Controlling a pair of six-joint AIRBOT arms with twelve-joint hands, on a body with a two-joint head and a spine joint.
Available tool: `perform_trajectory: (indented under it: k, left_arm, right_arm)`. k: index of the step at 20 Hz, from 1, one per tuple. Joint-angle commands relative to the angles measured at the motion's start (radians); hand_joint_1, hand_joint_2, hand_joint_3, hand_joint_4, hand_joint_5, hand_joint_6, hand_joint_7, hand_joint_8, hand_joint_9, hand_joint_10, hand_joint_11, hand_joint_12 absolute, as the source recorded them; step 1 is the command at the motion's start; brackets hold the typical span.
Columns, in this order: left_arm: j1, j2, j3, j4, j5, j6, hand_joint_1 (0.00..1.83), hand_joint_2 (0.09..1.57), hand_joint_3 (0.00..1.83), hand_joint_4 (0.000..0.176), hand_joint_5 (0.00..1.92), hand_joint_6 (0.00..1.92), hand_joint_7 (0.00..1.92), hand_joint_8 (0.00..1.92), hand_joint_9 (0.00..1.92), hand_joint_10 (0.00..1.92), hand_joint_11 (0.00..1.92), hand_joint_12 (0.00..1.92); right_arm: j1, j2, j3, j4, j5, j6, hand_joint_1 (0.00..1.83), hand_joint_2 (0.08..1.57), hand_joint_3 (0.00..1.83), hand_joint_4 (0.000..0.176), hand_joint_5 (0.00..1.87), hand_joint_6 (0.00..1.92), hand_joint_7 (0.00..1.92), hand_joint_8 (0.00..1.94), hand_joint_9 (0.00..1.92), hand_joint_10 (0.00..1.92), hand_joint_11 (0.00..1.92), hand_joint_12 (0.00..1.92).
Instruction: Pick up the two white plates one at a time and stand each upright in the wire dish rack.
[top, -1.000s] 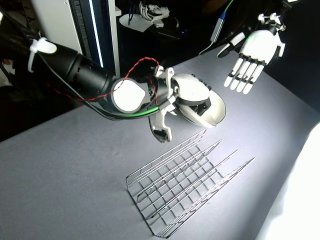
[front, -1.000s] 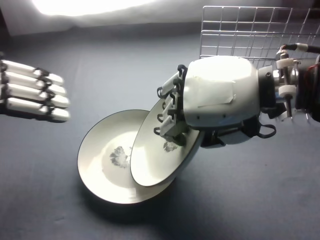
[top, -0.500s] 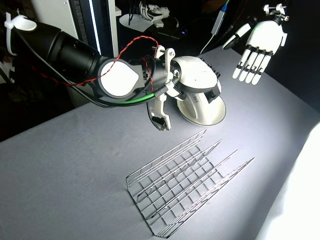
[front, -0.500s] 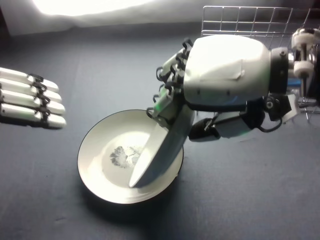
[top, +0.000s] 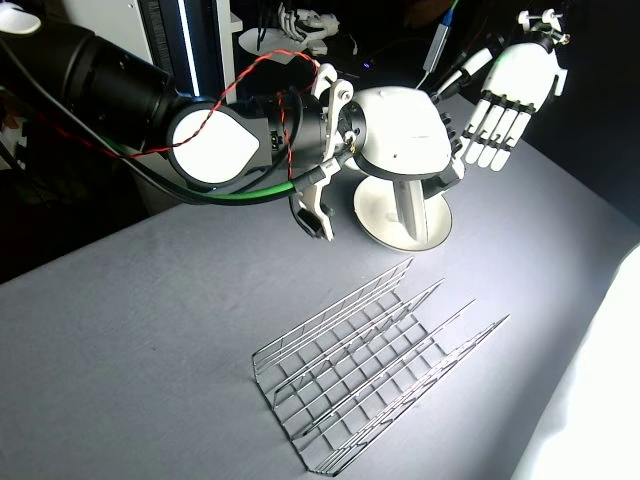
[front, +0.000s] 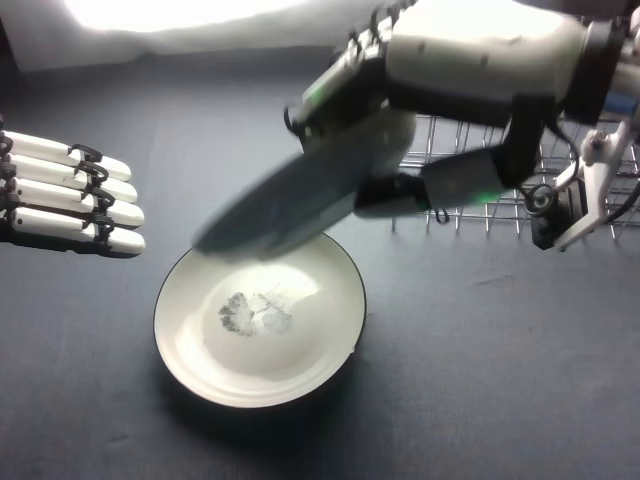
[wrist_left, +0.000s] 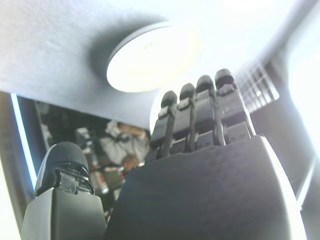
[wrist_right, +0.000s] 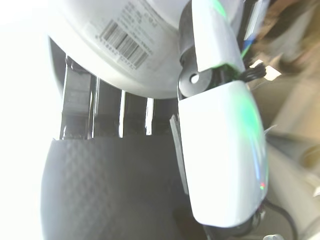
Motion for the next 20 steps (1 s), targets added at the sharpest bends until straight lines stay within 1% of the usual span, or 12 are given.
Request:
perform_trajectory:
  k: [1, 3, 4, 6, 7, 8, 10, 13, 15, 16, 18, 20]
  left_arm:
    - [-0.005, 0.017, 0.004, -0.071, -0.025, 0.002, 0.00, 1.10, 0.00, 0.000, 0.06, 0.01, 0.02, 0.00, 0.00, 0.00, 0.00, 0.00]
    - [-0.005, 0.022, 0.008, -0.071, -0.030, 0.003, 0.00, 1.10, 0.00, 0.000, 0.06, 0.00, 0.02, 0.00, 0.00, 0.00, 0.00, 0.00]
    - [-0.005, 0.025, 0.011, -0.065, -0.032, 0.003, 0.00, 1.10, 0.00, 0.000, 0.05, 0.00, 0.02, 0.00, 0.00, 0.00, 0.00, 0.00]
    - [-0.005, 0.027, 0.015, -0.058, -0.035, 0.003, 0.00, 1.10, 0.00, 0.000, 0.04, 0.00, 0.02, 0.00, 0.00, 0.00, 0.00, 0.00]
    - [-0.005, 0.027, 0.015, -0.057, -0.037, 0.004, 0.00, 1.10, 0.00, 0.000, 0.05, 0.00, 0.02, 0.00, 0.00, 0.00, 0.00, 0.00]
    - [-0.005, 0.027, 0.014, -0.050, -0.038, 0.005, 0.00, 1.10, 0.00, 0.000, 0.04, 0.00, 0.01, 0.00, 0.00, 0.00, 0.00, 0.00]
    - [-0.006, 0.026, 0.012, -0.037, -0.038, 0.005, 0.00, 1.09, 0.00, 0.000, 0.04, 0.00, 0.02, 0.00, 0.00, 0.00, 0.00, 0.00]
    - [-0.018, 0.027, 0.000, -0.032, -0.038, -0.004, 0.00, 1.10, 0.00, 0.000, 0.06, 0.01, 0.03, 0.00, 0.00, 0.00, 0.00, 0.00]
    - [-0.035, 0.027, -0.012, -0.005, -0.037, -0.020, 0.00, 1.10, 0.00, 0.000, 0.05, 0.00, 0.02, 0.00, 0.00, 0.00, 0.00, 0.00]
    - [-0.041, 0.027, -0.016, 0.011, -0.036, -0.029, 0.00, 1.10, 0.00, 0.000, 0.05, 0.00, 0.02, 0.00, 0.00, 0.00, 0.00, 0.00]
    - [-0.045, 0.028, -0.022, 0.026, -0.031, -0.037, 0.00, 1.10, 0.00, 0.000, 0.05, 0.00, 0.02, 0.00, 0.00, 0.00, 0.00, 0.00]
    - [-0.046, 0.028, -0.023, 0.026, -0.029, -0.040, 0.00, 1.10, 0.00, 0.000, 0.06, 0.01, 0.03, 0.01, 0.00, 0.00, 0.00, 0.00]
  right_arm:
    - [0.018, 0.008, -0.006, 0.069, 0.129, 0.012, 1.19, 1.16, 0.00, 0.026, 0.88, 1.13, 0.95, 1.06, 1.05, 0.51, 0.67, 1.39]
    - [0.019, 0.015, -0.012, 0.153, 0.130, 0.016, 1.19, 1.15, 0.00, 0.026, 0.88, 1.14, 0.96, 1.04, 1.05, 0.48, 0.68, 1.35]
    - [0.024, 0.018, -0.013, 0.223, 0.126, 0.018, 1.19, 1.16, 0.00, 0.023, 0.86, 1.17, 0.95, 1.04, 1.07, 0.47, 0.67, 1.36]
    - [0.031, 0.021, -0.013, 0.303, 0.126, 0.020, 1.19, 1.16, 0.00, 0.023, 0.86, 1.16, 0.95, 1.04, 1.07, 0.47, 0.67, 1.37]
    - [0.035, 0.022, -0.013, 0.343, 0.126, 0.021, 1.19, 1.17, 0.00, 0.021, 0.84, 1.20, 0.94, 1.07, 1.07, 0.48, 0.67, 1.39]
    - [0.044, 0.023, -0.013, 0.406, 0.126, 0.022, 1.18, 1.18, 0.00, 0.013, 0.82, 1.21, 0.93, 1.09, 1.07, 0.50, 0.67, 1.38]
    - [0.061, 0.024, -0.011, 0.486, 0.118, 0.022, 1.19, 1.17, 0.00, 0.008, 0.83, 1.19, 0.96, 1.06, 1.08, 0.52, 0.69, 1.35]
    - [0.084, 0.024, -0.003, 0.549, 0.113, 0.023, 1.19, 1.17, 0.00, 0.011, 0.83, 1.20, 0.95, 1.06, 1.08, 0.53, 0.69, 1.37]
    - [0.101, 0.024, 0.010, 0.588, 0.110, 0.023, 1.19, 1.16, 0.00, 0.015, 0.85, 1.18, 0.97, 1.03, 1.09, 0.49, 0.70, 1.34]
    - [0.106, 0.024, 0.017, 0.595, 0.106, 0.023, 1.19, 1.16, 0.00, 0.020, 0.86, 1.18, 0.96, 1.03, 1.08, 0.49, 0.69, 1.33]
    - [0.109, 0.024, 0.036, 0.607, 0.104, 0.023, 1.19, 1.16, 0.00, 0.018, 0.86, 1.17, 0.96, 1.03, 1.08, 0.48, 0.69, 1.34]
    - [0.109, 0.027, 0.052, 0.617, 0.102, 0.023, 1.19, 1.16, 0.00, 0.020, 0.86, 1.16, 0.95, 1.05, 1.08, 0.48, 0.68, 1.37]
